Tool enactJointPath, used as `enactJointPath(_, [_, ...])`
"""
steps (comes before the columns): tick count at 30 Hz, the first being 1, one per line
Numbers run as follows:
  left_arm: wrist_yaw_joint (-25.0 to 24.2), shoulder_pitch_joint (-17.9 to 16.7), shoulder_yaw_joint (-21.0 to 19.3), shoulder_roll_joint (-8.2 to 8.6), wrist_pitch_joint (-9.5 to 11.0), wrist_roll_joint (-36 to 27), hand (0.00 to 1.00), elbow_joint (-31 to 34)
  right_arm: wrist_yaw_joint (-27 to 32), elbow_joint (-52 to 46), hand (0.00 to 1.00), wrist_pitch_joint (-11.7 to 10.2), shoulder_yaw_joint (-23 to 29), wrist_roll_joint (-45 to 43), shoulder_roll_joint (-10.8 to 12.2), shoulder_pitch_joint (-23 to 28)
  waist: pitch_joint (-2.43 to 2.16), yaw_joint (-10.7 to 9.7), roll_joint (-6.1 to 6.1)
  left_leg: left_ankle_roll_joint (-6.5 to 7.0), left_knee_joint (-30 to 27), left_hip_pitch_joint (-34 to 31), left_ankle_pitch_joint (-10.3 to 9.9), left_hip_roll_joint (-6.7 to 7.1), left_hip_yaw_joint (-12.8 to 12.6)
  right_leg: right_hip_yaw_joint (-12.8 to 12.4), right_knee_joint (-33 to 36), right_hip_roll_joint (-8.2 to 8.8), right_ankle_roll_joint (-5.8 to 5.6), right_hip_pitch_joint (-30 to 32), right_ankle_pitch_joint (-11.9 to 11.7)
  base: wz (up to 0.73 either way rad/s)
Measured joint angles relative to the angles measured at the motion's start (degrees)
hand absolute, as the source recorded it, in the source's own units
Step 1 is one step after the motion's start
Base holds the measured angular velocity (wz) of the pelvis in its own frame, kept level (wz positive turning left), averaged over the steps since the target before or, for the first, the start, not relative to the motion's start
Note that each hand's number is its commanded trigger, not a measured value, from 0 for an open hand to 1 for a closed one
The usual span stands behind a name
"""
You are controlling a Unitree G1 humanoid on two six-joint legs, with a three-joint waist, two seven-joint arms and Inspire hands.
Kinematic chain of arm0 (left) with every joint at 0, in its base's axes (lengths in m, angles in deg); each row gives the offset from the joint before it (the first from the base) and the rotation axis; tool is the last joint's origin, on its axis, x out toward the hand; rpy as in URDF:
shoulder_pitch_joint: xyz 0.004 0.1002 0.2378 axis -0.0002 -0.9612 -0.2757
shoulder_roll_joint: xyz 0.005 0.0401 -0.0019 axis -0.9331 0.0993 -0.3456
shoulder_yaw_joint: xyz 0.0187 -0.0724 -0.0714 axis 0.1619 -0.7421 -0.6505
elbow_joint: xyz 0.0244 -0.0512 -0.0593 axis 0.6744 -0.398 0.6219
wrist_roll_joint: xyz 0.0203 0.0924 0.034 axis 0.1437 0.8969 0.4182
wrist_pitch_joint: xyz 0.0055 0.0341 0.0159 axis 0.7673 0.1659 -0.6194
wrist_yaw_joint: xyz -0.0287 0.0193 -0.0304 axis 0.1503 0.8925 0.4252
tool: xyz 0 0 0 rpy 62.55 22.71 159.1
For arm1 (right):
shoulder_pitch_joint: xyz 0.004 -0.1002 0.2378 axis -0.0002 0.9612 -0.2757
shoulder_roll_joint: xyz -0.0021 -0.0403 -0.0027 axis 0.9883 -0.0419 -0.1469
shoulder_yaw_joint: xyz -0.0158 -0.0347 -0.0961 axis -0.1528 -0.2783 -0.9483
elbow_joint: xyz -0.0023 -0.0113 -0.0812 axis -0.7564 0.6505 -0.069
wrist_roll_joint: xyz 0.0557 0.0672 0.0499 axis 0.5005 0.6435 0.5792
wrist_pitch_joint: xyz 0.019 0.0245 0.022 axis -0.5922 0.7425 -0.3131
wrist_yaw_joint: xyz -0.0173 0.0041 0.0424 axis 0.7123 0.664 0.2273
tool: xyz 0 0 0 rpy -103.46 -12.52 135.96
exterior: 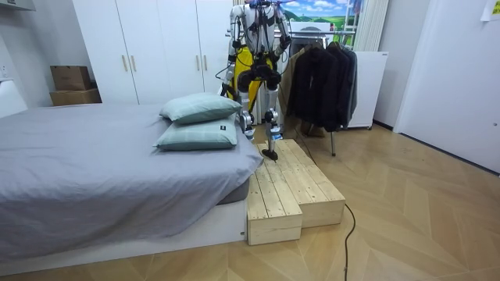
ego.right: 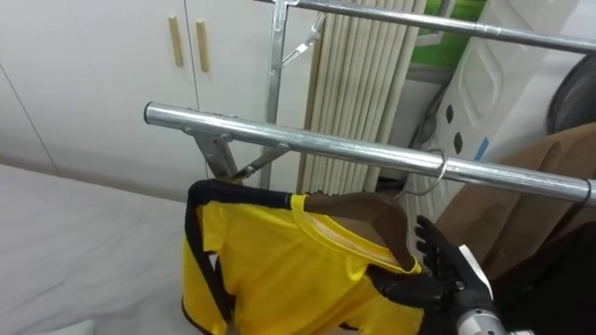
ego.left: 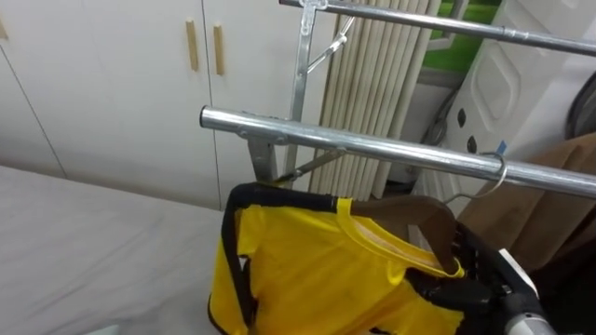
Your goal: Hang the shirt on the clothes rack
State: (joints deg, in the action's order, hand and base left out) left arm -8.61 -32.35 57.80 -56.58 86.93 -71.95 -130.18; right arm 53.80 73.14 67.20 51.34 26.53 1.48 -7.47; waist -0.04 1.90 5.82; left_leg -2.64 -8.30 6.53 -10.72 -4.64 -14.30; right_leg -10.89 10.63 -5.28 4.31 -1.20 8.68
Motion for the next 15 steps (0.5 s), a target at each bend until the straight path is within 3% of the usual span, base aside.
enactJointPath(6, [-0.19,0.13,-0.01,0.03,0.03,-0.02,0.0,0.0,-0.21,-0.04,0.0,0.23,0.08,4.75,0.02,0.09,-0.14,-0.08,-0.32,-0.11,0.01,-0.07,-0.17,-0.03,0.0,-0.09,0.02,-0.04,-0.02,0.09,0.01,0.0])
enactJointPath(11, [-0.78,-0.16,-0.05,0.16,0.2,-0.02,0.0,0.0,-0.34,-0.63,0.0,0.22,0.71,5.61,0.02,0.12,-0.66,-0.35,-0.99,-0.13,0.0,-0.02,-0.22,-0.04,-0.01,-0.12,0.12,-0.1,-0.01,0.09,0.0,0.0])
enactJointPath(15, [-0.78,-0.28,-0.11,0.55,0.34,-0.02,0.0,0.02,-0.33,-3.71,0.0,0.33,2.25,7.63,0.02,0.62,-0.57,-0.35,-1.71,-0.12,-0.01,0.0,-0.21,-0.05,-0.03,-0.19,0.11,-0.13,-0.01,0.09,0.0,0.0])
